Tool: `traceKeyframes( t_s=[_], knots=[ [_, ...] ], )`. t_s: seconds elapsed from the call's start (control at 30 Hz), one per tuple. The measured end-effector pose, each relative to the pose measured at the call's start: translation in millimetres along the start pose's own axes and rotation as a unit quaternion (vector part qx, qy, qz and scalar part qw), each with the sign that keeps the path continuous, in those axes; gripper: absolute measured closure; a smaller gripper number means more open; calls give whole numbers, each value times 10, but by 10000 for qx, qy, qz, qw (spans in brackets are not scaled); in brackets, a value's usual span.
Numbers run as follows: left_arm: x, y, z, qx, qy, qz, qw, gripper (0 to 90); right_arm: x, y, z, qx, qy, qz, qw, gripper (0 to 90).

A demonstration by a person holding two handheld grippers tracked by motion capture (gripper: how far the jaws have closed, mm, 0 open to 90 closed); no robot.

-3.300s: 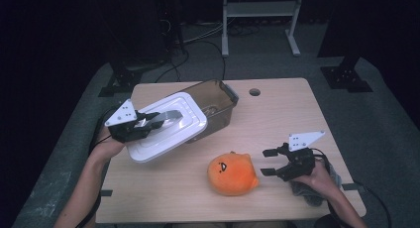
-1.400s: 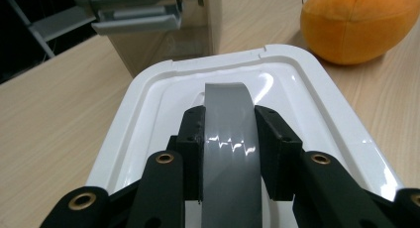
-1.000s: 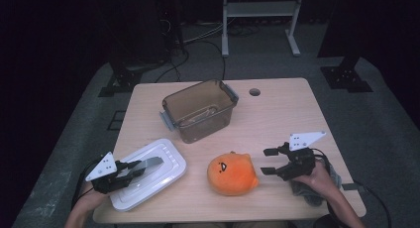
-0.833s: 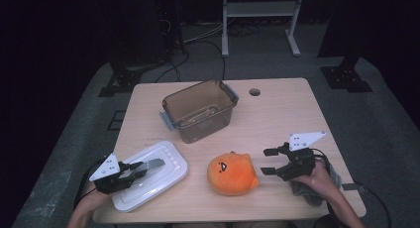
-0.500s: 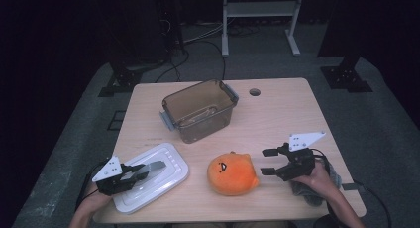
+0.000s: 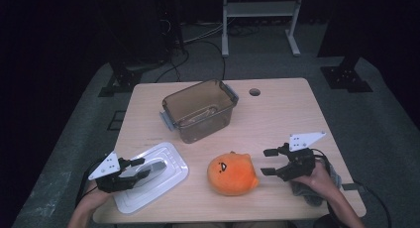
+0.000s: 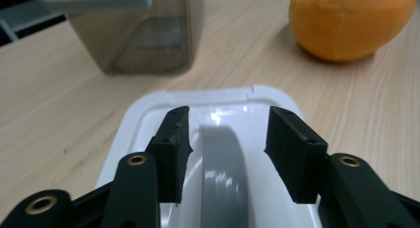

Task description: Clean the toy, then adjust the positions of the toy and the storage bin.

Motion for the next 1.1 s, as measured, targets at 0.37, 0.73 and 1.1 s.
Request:
traceKeyframes(
  t_s=[0.37,0.73,1.1],
  knots=[
    [-239,-18,483,-132,606,-194,9979,377,6,20,0,-28,3,-3,10000,304],
    [-638,-74,948,-243,941,-359,9946,282,61,41,-27,-58,28,-43,10000,304],
    [-1041,-67,1238,-336,1006,-546,9929,239,147,-7,-41,-35,85,-99,9999,304]
  ],
)
Point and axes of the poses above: each handheld gripper's, and its own axes: x roughly backward along the jaws, z roughly out of its top, y roughly to its right, the point moved 1 cm from there along -x, roughly forward along the jaws, and after that the axes turned 5 degrees about y, right-handed, at the moved point
